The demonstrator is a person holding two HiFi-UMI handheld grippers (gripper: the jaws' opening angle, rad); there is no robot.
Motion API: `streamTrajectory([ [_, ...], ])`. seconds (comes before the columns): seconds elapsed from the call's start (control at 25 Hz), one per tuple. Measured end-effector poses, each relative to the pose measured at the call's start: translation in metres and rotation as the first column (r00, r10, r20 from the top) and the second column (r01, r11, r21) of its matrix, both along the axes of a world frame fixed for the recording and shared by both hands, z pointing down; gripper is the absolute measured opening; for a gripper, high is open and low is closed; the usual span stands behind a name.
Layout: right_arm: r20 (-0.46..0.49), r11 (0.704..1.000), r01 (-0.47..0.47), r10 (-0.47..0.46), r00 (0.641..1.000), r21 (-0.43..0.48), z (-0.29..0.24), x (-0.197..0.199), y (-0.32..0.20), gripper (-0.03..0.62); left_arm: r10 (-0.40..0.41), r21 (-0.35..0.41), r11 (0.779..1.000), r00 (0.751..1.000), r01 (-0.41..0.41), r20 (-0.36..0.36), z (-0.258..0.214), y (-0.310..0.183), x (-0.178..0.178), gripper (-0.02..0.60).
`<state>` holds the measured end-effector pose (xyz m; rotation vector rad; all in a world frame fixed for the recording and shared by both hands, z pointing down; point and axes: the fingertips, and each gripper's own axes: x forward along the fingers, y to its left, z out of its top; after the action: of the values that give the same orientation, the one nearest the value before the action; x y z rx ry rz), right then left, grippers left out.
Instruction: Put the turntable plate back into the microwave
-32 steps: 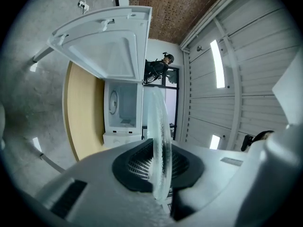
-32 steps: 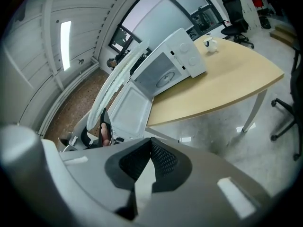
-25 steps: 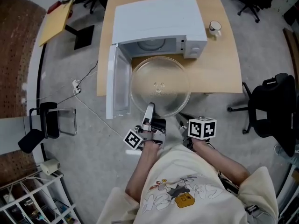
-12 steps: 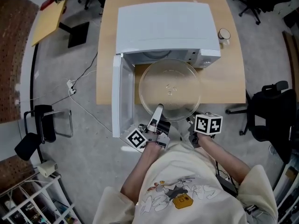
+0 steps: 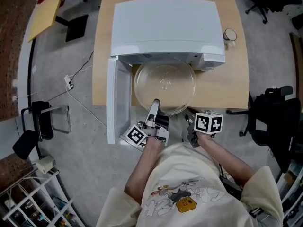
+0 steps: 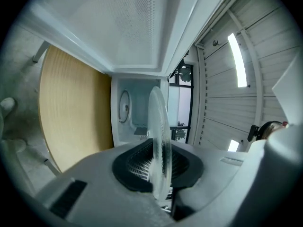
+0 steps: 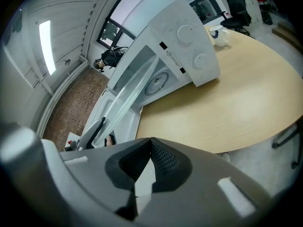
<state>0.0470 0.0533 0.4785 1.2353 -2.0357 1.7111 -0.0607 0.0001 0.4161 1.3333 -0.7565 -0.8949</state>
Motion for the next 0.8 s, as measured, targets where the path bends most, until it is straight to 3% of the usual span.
streamTrajectory([
  [0.4,0.105,0.999,-0.031,0.027,0.994,0.041,0.024,0.01,-0.033,0.008,-0.098,0.036,0.995,0.995,0.098,-0.008,0.04,-0.054,0.005,0.029],
  [0.52,0.196,0.997,-0.079,0.073,0.978,0.024,0.017,0.001,-0.045,0.008,-0.12,0.025,0.992,0.993,0.12,0.0,0.049,-0.065,-0.003,0.029],
  [0.64,0.295,0.989,-0.131,0.108,0.95,0.061,0.002,-0.008,-0.061,0.01,-0.138,0.034,0.99,0.99,0.138,-0.01,0.057,-0.084,-0.007,0.029],
  [0.8,0.421,0.982,-0.159,0.101,0.901,0.105,-0.006,-0.019,-0.078,0.12,-0.14,0.049,0.989,0.99,0.141,-0.009,0.072,-0.108,-0.005,0.029],
])
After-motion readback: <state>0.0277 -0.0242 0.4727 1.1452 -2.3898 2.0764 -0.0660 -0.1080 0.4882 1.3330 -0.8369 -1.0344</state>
